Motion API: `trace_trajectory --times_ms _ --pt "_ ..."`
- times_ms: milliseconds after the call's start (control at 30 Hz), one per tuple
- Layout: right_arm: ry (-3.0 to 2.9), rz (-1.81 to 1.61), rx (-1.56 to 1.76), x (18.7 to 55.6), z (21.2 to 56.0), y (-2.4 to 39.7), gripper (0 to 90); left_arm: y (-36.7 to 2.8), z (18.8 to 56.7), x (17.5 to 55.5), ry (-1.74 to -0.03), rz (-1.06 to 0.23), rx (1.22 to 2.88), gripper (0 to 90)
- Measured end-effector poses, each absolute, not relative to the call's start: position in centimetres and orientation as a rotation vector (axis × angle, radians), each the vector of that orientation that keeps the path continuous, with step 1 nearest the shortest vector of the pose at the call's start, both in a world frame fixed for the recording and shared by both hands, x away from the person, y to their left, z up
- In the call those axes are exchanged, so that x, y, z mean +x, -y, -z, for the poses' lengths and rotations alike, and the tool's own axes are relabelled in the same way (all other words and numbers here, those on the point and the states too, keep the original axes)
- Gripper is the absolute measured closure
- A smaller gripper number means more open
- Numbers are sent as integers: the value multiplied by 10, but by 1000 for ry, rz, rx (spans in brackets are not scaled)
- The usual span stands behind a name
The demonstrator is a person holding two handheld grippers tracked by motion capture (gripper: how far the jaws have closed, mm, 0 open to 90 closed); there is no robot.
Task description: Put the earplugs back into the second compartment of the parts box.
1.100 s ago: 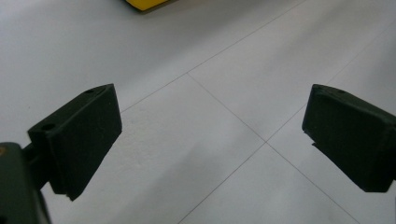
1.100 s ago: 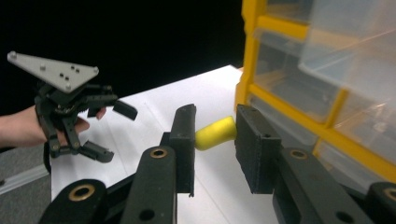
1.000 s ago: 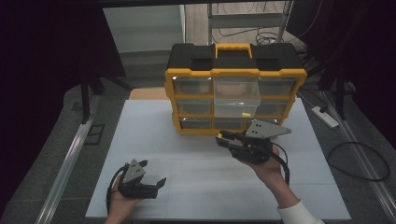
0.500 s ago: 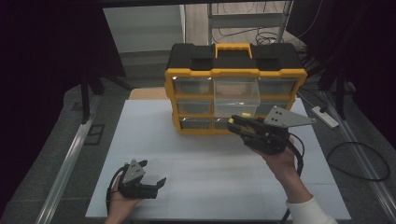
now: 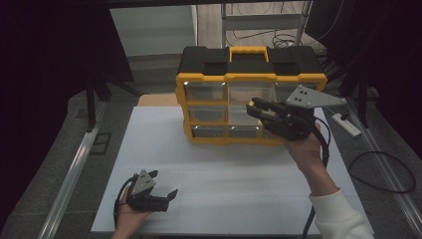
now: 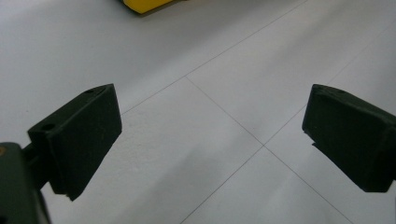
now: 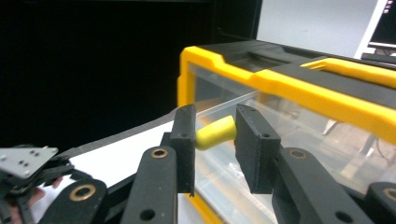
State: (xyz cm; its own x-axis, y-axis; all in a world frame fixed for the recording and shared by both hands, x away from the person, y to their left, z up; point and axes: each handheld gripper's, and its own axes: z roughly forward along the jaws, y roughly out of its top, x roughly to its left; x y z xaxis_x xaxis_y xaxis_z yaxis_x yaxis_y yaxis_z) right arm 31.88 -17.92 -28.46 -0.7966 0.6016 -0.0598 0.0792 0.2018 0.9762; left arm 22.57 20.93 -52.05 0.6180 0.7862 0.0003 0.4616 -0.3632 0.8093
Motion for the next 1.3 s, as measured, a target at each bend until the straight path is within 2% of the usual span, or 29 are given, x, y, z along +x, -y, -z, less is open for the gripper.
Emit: trace_trajectory --times_ms 367,700,900,1000,1300 --pt "-2022 -1568 713 346 274 180 696 -209 521 225 -981 -499 2019 48" --pt "-2030 -1449 763 367 279 171 675 -209 521 226 -978 -497 2021 48" --pt "-1980 -1464 737 352 274 170 441 -209 521 226 -980 -495 2024 49" --pt "-1986 -1470 715 342 271 172 369 -209 521 226 -978 -498 2024 49" --pt "-2017 -1582 713 319 279 198 329 -208 521 226 -977 -499 2025 49"
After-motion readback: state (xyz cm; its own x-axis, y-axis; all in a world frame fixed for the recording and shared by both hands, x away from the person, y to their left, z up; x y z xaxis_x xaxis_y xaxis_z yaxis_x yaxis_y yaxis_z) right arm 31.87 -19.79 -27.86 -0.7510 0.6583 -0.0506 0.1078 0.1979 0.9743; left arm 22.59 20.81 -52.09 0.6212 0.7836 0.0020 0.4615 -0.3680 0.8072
